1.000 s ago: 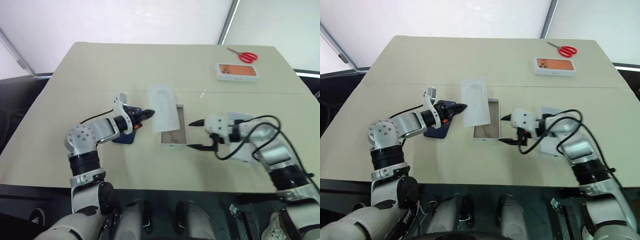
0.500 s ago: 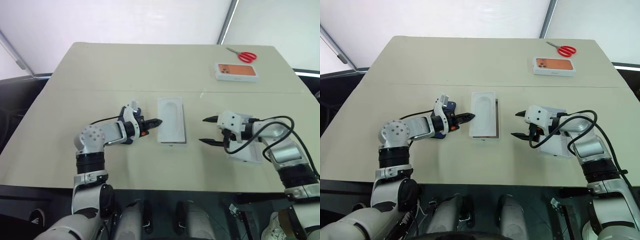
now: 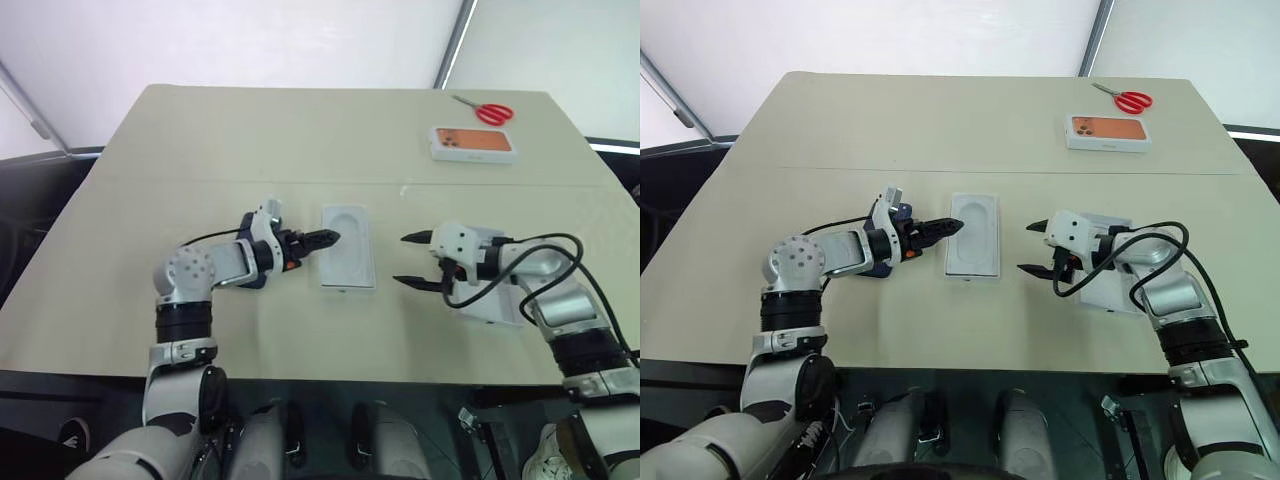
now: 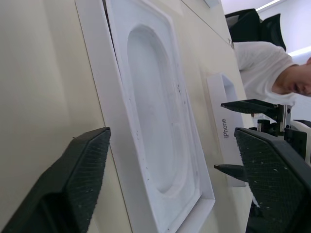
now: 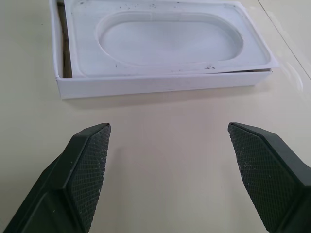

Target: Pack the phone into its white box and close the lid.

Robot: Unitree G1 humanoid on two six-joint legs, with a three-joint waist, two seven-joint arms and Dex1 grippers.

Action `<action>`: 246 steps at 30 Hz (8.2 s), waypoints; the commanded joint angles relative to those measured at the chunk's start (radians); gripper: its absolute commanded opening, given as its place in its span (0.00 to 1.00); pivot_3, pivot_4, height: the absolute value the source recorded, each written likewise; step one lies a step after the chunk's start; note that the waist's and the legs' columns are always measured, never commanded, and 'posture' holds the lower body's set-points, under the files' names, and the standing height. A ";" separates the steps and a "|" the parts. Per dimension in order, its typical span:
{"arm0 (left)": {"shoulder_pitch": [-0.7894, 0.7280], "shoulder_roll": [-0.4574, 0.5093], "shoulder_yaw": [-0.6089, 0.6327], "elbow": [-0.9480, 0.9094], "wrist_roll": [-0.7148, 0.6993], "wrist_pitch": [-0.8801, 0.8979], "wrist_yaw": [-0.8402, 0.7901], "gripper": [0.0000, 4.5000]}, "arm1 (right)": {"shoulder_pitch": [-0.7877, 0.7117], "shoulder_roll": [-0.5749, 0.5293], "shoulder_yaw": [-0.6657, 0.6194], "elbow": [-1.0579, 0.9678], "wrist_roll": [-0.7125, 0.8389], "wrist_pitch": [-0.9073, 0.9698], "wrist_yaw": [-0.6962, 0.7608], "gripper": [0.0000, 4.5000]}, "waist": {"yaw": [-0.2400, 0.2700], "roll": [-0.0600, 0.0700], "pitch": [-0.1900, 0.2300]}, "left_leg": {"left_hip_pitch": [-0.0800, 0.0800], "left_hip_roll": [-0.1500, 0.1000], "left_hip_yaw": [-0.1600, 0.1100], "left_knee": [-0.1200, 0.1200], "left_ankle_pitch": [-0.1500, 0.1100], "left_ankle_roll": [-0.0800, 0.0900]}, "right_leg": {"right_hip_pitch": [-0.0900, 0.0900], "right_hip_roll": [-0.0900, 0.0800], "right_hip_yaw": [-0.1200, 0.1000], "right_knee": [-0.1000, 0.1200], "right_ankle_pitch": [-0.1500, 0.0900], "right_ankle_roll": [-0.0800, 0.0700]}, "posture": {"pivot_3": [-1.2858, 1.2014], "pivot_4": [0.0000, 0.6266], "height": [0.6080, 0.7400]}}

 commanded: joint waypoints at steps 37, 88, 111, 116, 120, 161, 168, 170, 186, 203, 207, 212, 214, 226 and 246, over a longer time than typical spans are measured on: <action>0.209 0.287 -0.103 -0.319 0.104 -0.399 -0.315 0.93 | -0.184 0.291 0.226 0.085 -0.235 -0.073 -0.184 0.00 | -0.006 0.001 0.000 | 0.000 0.001 0.000 -0.002 0.001 -0.002 | -0.002 0.001 0.001 0.001 0.000 0.000 | 0.52 0.24 0.98; 0.107 0.512 -0.205 0.188 0.302 -0.260 -0.488 0.93 | -0.392 0.635 0.391 0.211 -0.319 0.398 -0.336 0.00 | -0.010 0.001 -0.001 | -0.001 0.000 0.003 -0.005 0.000 -0.006 | -0.005 0.001 0.002 0.002 0.000 -0.001 | 0.52 0.24 0.98; 0.010 0.347 -0.146 0.268 0.279 -0.035 -0.548 0.93 | -0.433 0.668 0.360 0.305 -0.340 0.356 -0.378 0.00 | -0.002 0.011 -0.019 | 0.001 -0.001 0.002 -0.005 -0.001 -0.006 | -0.003 0.000 0.002 0.002 0.000 0.000 | 0.52 0.24 0.98; 0.022 0.349 -0.145 0.247 0.294 -0.049 -0.533 0.93 | -0.428 0.662 0.360 0.303 -0.342 0.351 -0.375 0.00 | -0.003 0.011 -0.019 | 0.001 -0.001 0.002 -0.005 0.000 -0.006 | -0.003 0.000 0.002 0.002 0.000 0.000 | 0.52 0.24 0.98; 0.036 0.348 -0.101 0.254 0.286 -0.048 -0.514 0.81 | -0.429 0.660 0.358 0.306 -0.342 0.346 -0.377 0.00 | -0.004 0.011 -0.019 | 0.001 -0.001 0.002 -0.005 0.000 -0.006 | -0.003 0.000 0.002 0.002 0.000 0.000 | 0.52 0.24 0.98; 0.120 0.182 0.300 0.065 0.007 -0.022 -0.279 0.00 | -0.201 0.281 0.229 -0.224 0.001 0.506 0.035 0.87 | -0.007 0.004 -0.015 | -0.001 -0.001 -0.001 -0.006 -0.001 -0.005 | -0.004 -0.002 0.002 -0.001 0.000 0.000 | 0.52 0.24 0.98; 0.118 0.173 0.282 0.068 0.004 -0.070 -0.248 0.00 | -0.145 0.230 0.265 -0.230 -0.050 0.494 -0.027 0.87 | -0.009 0.001 -0.012 | -0.001 0.001 0.000 -0.007 -0.001 -0.006 | -0.005 -0.002 0.002 -0.001 0.000 -0.001 | 0.52 0.24 0.98; 0.109 0.170 0.283 0.074 -0.010 -0.060 -0.241 0.00 | -0.140 0.233 0.263 -0.235 -0.044 0.499 -0.031 0.87 | -0.007 0.001 -0.012 | -0.001 0.001 0.000 -0.006 -0.001 -0.006 | -0.005 -0.002 0.002 -0.001 0.000 -0.001 | 0.52 0.24 0.98; 0.130 0.166 0.245 0.040 -0.029 -0.042 -0.217 0.00 | -0.120 0.221 0.292 -0.239 -0.071 0.501 -0.038 0.47 | -0.003 -0.001 -0.011 | -0.002 0.000 -0.001 -0.006 -0.001 -0.006 | -0.005 -0.003 0.001 -0.002 0.000 -0.001 | 0.52 0.24 0.98; 0.103 0.137 0.245 0.003 -0.074 -0.013 -0.167 0.00 | -0.097 0.183 0.274 -0.236 -0.075 0.496 -0.034 0.29 | 0.000 -0.002 -0.011 | -0.002 0.000 -0.001 -0.006 -0.001 -0.006 | -0.005 -0.003 0.001 -0.002 0.000 -0.001 | 0.52 0.24 0.98; 0.076 0.099 0.247 -0.023 -0.100 0.004 -0.126 0.00 | -0.065 0.131 0.247 -0.291 -0.050 0.508 -0.008 0.29 | 0.009 -0.002 -0.011 | -0.002 -0.001 -0.001 -0.006 -0.001 -0.005 | -0.004 -0.005 0.000 -0.003 0.000 -0.001 | 0.52 0.24 0.98; 0.038 0.067 0.241 -0.032 -0.124 0.020 -0.084 0.00 | 0.025 0.009 0.212 -0.375 -0.039 0.485 0.026 0.29 | 0.024 -0.003 -0.010 | -0.002 -0.002 -0.001 -0.006 -0.002 -0.004 | -0.004 -0.006 0.000 -0.004 0.000 -0.001 | 0.52 0.24 0.98; 0.024 0.057 0.244 -0.027 -0.137 0.019 -0.070 0.00 | 0.049 -0.030 0.183 -0.401 -0.018 0.498 0.038 0.29 | 0.024 -0.003 -0.010 | -0.002 -0.002 -0.001 -0.006 -0.002 -0.004 | -0.003 -0.007 0.000 -0.004 0.000 -0.001 | 0.52 0.24 0.98; -0.045 -0.035 0.137 0.064 -0.094 -0.090 -0.080 0.00 | 0.077 -0.029 0.166 -0.448 0.001 0.573 -0.020 0.29 | 0.023 -0.007 -0.008 | -0.002 -0.002 -0.002 -0.005 -0.003 -0.003 | -0.003 -0.007 -0.001 -0.004 0.000 -0.001 | 0.52 0.24 0.98; -0.034 -0.077 0.108 0.065 -0.108 -0.102 -0.063 0.00 | 0.044 -0.013 0.146 -0.427 0.027 0.599 -0.013 0.59 | 0.023 -0.008 -0.006 | -0.003 -0.001 -0.002 -0.005 -0.003 -0.003 | -0.004 -0.007 -0.001 -0.004 0.000 -0.001 | 0.52 0.24 0.98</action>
